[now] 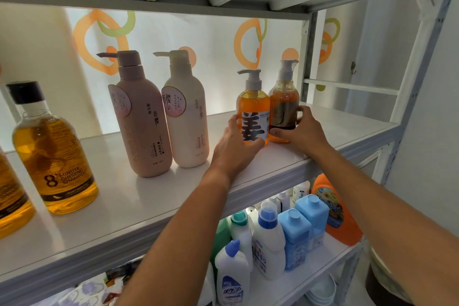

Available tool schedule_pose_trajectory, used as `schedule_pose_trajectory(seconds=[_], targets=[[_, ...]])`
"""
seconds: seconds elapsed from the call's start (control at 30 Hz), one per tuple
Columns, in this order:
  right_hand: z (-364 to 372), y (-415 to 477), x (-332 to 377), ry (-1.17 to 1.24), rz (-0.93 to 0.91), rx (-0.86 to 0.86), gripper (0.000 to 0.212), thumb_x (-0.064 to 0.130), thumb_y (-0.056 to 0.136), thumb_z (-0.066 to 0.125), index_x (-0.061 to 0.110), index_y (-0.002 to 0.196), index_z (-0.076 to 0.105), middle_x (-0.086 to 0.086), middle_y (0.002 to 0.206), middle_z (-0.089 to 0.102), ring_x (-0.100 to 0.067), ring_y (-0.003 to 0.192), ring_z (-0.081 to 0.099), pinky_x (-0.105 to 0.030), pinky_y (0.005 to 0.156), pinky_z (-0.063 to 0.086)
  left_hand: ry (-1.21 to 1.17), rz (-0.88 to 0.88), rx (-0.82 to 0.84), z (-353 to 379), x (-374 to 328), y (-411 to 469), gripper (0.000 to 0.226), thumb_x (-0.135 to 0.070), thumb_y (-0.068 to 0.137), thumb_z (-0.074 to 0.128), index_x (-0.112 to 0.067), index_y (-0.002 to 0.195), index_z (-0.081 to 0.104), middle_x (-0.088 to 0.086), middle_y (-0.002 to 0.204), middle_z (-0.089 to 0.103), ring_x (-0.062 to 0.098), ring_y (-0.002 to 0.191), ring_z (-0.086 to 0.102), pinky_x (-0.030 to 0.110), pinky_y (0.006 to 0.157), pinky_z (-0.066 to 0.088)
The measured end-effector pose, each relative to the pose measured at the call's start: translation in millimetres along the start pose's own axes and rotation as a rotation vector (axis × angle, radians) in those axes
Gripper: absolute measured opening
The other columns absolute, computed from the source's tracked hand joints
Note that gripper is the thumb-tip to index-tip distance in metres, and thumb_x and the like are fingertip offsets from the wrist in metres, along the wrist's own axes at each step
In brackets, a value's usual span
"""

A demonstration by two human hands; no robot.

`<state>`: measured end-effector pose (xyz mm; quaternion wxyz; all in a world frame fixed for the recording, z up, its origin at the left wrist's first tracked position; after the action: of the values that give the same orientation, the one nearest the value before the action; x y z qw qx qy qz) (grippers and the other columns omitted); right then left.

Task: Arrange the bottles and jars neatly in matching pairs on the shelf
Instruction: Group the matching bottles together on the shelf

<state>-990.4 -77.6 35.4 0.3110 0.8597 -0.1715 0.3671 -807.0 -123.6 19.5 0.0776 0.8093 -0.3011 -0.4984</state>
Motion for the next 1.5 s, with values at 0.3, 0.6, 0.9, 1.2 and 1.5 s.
schedule_pose_trajectory(seconds=[0.3, 0.6, 0.9, 1.2, 1.5], targets=[[2.7, 3.2, -1.7, -0.051, 0.002, 0.002, 0.091, 0.047, 0.069, 0.080, 0.016, 0.140, 0.032, -0.013, 0.138, 0.052, -0.030, 0.121, 0.054, -0.041, 0.098, 0.045, 0.020, -0.005, -0.009, 0.2, 0.2, 0.5, 0.076, -0.044, 0.085, 0.066, -0.031, 0.145, 0.021, 0.003, 0.140, 0.045, 0.024, 0.120, 0.052, 0.036, 0.094, 0.046], [8.5, 8.8, -5.7, -0.050, 0.025, 0.039, 0.086, 0.052, 0.074, 0.073, 0.018, 0.141, 0.032, -0.011, 0.134, 0.054, -0.028, 0.117, 0.055, -0.041, 0.095, 0.047, -0.001, -0.007, -0.008, 2.1, 3.0, 1.1, 0.078, -0.047, 0.084, 0.067, -0.034, 0.145, 0.020, 0.003, 0.138, 0.045, 0.023, 0.119, 0.053, 0.043, 0.097, 0.050], [9.5, 9.1, -7.1, -0.021, 0.030, 0.057, 0.088, 0.047, 0.077, 0.073, 0.017, 0.144, 0.026, -0.012, 0.139, 0.050, -0.030, 0.122, 0.053, -0.041, 0.099, 0.044, -0.006, -0.007, -0.004, 2.3, 3.7, 1.7, 0.079, -0.047, 0.084, 0.067, -0.034, 0.146, 0.019, 0.003, 0.141, 0.044, 0.024, 0.121, 0.051, 0.044, 0.099, 0.049], [11.6, 11.8, -9.5, -0.012, 0.027, 0.062, 0.089, 0.048, 0.076, 0.074, 0.018, 0.144, 0.026, -0.011, 0.139, 0.050, -0.030, 0.122, 0.053, -0.041, 0.099, 0.044, -0.010, -0.014, -0.004, 1.5, 5.8, 3.0, 0.080, -0.047, 0.083, 0.067, -0.034, 0.146, 0.019, 0.003, 0.141, 0.044, 0.025, 0.122, 0.051, 0.045, 0.099, 0.049], [10.4, 11.1, -5.9, -0.016, -0.013, 0.033, 0.112, 0.064, 0.064, 0.074, 0.025, 0.149, 0.011, -0.012, 0.146, 0.043, -0.034, 0.126, 0.050, -0.051, 0.102, 0.043, 0.264, 0.040, 0.111, -1.2, -14.0, -28.4, 0.068, -0.045, 0.088, 0.058, -0.028, 0.146, 0.027, 0.005, 0.134, 0.051, 0.024, 0.115, 0.053, 0.037, 0.092, 0.047]])
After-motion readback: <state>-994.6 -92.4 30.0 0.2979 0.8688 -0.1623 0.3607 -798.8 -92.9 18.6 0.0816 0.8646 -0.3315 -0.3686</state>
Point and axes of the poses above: each hand's wrist, its own y-axis towards the middle knuckle, its own z-axis out of the palm, x = y × z, the point moved 5 cm from there along y, towards the middle knuckle
